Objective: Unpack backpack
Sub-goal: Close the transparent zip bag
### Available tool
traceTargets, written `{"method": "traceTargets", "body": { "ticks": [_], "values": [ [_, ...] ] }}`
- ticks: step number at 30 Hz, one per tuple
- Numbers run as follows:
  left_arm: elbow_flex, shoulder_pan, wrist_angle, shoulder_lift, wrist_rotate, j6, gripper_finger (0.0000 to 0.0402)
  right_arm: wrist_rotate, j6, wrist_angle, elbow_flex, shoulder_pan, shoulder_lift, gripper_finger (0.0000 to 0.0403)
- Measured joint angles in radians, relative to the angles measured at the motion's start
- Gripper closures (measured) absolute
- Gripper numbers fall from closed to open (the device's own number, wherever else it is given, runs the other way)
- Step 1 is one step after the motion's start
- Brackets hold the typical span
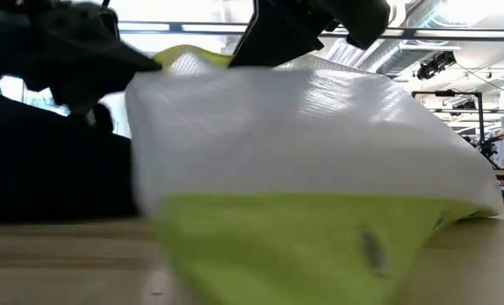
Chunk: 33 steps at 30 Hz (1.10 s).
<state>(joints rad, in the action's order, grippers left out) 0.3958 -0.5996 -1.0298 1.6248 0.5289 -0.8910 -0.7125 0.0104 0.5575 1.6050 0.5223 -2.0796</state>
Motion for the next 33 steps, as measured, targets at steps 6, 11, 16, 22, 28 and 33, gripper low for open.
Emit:
{"method": "traceTargets", "body": {
  "ticks": [6, 11, 16, 22, 28, 33],
  "values": [
    [-0.005, 0.063, 0.257, -0.202, -0.019, 0.138, 0.0399, 0.129, 0.039, 0.015, 0.003, -0.042, 0.0, 0.0356],
    [0.037, 0.113, 0.768, -0.463, -0.049, 0.15, 0.04, 0.124, -0.08, 0.188, 0.101, -0.047, 0.003, 0.0276],
    [0.161, 0.135, 1.318, -0.577, -0.021, 0.086, 0.0401, 0.099, -0.207, 0.19, 0.205, -0.063, 0.005, 0.0226],
    [0.217, 0.111, 1.507, -0.495, 0.044, 0.13, 0.0401, 0.329, -0.328, -0.044, 0.141, -0.173, 0.005, 0.0226],
    [0.268, 0.016, 1.456, -0.315, 0.178, 0.391, 0.0401, 0.404, -0.333, -0.126, 0.099, -0.269, 0.008, 0.0247],
    [0.382, -0.089, 1.442, -0.162, 0.393, 0.678, 0.0401, 0.527, -0.332, -0.114, 0.099, -0.319, 0.008, 0.0266]
  ]
}}
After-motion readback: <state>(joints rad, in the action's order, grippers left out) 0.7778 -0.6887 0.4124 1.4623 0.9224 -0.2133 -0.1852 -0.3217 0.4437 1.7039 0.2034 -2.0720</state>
